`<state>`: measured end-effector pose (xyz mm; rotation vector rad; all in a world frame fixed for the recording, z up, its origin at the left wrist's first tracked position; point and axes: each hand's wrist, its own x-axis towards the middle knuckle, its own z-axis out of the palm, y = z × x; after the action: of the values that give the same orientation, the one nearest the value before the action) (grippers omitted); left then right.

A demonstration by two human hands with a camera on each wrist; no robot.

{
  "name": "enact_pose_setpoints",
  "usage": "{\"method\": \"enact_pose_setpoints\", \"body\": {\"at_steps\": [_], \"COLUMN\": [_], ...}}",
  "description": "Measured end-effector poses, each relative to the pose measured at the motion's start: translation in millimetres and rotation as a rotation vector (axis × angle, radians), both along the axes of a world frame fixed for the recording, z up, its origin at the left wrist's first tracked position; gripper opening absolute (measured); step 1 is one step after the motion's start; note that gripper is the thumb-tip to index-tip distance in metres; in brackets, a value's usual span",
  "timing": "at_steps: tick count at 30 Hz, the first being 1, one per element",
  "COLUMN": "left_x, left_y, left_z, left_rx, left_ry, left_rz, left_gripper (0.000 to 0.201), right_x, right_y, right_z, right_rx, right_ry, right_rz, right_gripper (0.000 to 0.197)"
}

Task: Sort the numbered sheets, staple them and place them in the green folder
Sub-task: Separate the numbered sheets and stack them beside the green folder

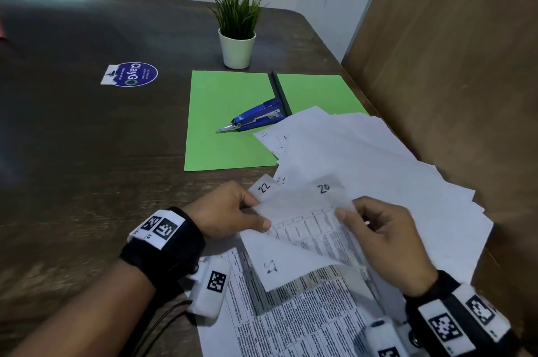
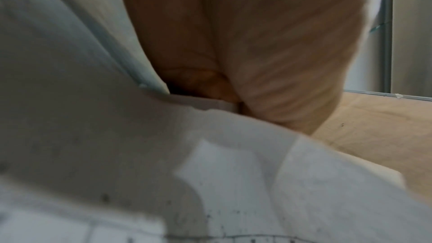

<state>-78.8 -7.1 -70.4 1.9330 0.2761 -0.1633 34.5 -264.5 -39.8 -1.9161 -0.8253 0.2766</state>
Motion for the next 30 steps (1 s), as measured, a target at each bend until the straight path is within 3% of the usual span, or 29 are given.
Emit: {"method": "enact_pose_setpoints", "body": {"at_steps": [2,5,8,10,13,16,19,20,23,25,27,30], "left_x": [0,0,0,0,-1,-2,-2,-1,-1,-2,-3,-3], "left_y": [1,3,3,3,2,3,3,2,3,4,4,2], "left_z": [1,1,0,0,1,1,1,2,1,0,0,0], "left_rx": [0.021,0.047,0.053,0.039,0.008,-0.006,0.006,0.008,0.029,0.048,0.064,0.052], "left_ry": [0.005,0.031,0.029,0.018,0.005,-0.007,-0.006,-0.007,-0.012,-0.005,-0.009,-0.024], "left_rz": [-0.007,-0.016,-0.002,0.03,0.04,0.027,0.002,-0.005,-0.006,-0.004,-0.013,-0.018], "left_gripper": [0.007,0.007,0.009,0.007,0.009,0.007,0.011,0.017,0.022,0.012,0.008,0.013], "right_x": [10,26,31,32,44,63,82,85,89,90,93,101], "right_y": [-8,-24,-33,-34,-32,-32,-32,-31,-31,-30,-27,-15], "right_z": [6,11,15,18,33,74,107,113,105,84,63,52], "right_rx": [-0.094,-0.501,-0.622,-0.579,-0.325,-0.099,-0.065,-0.128,-0.425,-0.6,-0.659,-0.537], "right_ry": [0.041,0.173,0.283,0.238,0.105,0.03,-0.054,-0.039,0.059,0.059,0.04,0.032], "right_rz": [0.063,0.284,0.355,0.305,0.042,-0.212,-0.24,-0.186,0.023,0.126,0.155,0.155], "right_gripper": [0.02,0.035,0.022,0.035,0.045,0.02,0.007,0.01,0.084,0.109,0.095,0.014]}}
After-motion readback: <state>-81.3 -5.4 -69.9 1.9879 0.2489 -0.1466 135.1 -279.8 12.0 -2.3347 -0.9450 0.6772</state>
